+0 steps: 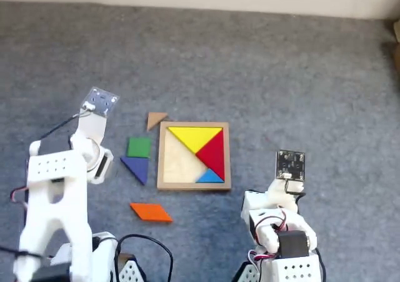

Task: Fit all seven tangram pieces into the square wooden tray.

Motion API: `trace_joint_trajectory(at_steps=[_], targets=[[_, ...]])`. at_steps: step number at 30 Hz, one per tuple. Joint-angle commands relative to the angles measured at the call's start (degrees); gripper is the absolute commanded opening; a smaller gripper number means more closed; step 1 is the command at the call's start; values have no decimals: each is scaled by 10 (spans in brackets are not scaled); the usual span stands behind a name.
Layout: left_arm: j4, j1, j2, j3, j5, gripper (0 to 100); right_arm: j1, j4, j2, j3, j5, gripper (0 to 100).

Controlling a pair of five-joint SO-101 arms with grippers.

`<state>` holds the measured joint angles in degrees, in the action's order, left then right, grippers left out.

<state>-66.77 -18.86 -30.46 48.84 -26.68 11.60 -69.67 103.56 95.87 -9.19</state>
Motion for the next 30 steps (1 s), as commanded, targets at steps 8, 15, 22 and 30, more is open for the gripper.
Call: trace_joint_trajectory(at_steps=[8, 15, 22, 30], targets=[[12, -3, 187, -134, -5, 232, -7, -4, 5, 84, -6, 16], [10, 47, 276, -195, -1, 232, -7, -4, 5, 84, -6, 16], [10, 87, 333, -264, 104, 236, -7, -4, 5, 84, -6, 16], [9, 127, 412, -343, 164, 236, -7, -4, 5, 84, -6, 16]])
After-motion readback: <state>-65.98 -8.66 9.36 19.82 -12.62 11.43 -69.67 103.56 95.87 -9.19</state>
